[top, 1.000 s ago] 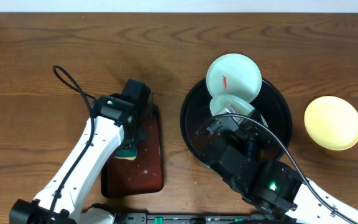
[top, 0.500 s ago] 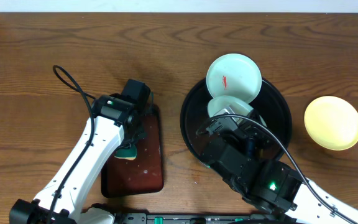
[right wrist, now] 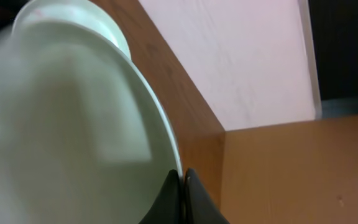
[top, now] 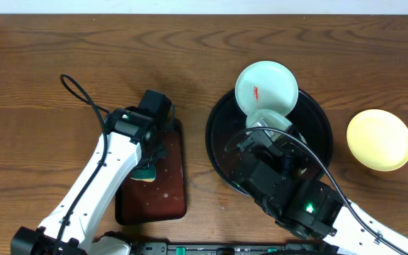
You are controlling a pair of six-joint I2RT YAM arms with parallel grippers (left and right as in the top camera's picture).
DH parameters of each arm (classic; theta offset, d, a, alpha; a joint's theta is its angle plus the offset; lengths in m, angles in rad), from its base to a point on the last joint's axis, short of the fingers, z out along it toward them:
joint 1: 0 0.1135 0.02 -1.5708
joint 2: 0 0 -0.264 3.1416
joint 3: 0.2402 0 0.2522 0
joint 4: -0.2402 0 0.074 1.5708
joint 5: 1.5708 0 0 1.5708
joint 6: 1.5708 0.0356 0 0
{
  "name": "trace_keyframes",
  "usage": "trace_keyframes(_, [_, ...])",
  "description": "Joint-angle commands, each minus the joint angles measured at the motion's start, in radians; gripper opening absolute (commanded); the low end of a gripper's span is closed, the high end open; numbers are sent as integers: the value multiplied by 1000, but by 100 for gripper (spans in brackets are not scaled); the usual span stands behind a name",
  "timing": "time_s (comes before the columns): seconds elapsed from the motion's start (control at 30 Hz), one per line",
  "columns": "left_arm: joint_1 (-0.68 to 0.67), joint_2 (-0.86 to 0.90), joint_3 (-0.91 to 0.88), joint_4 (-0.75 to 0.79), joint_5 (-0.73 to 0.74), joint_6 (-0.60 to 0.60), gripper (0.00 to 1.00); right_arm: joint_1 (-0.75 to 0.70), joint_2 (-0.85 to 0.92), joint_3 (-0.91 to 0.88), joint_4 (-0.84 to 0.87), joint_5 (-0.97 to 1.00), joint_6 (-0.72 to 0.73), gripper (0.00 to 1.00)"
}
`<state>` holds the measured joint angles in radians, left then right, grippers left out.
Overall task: Clean dirty plates on tray and stack at the side
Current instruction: 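Lift the pale green plate with the right gripper and carry it right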
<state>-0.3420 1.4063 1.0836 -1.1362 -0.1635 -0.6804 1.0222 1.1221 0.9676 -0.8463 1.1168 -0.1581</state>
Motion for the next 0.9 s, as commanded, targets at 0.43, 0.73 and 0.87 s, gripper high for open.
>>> trace_keyframes(0.43, [5, -3, 0, -2, -10, -1, 12, -52, 42, 19, -64, -96, 186, 1])
trace_keyframes(0.73, [5, -3, 0, -3, -10, -1, 11, -352, 35, 19, -79, -455, 526, 1])
trace_keyframes(0.87, [5, -3, 0, -2, -9, -1, 11, -594, 34, 19, -45, -629, 503, 1])
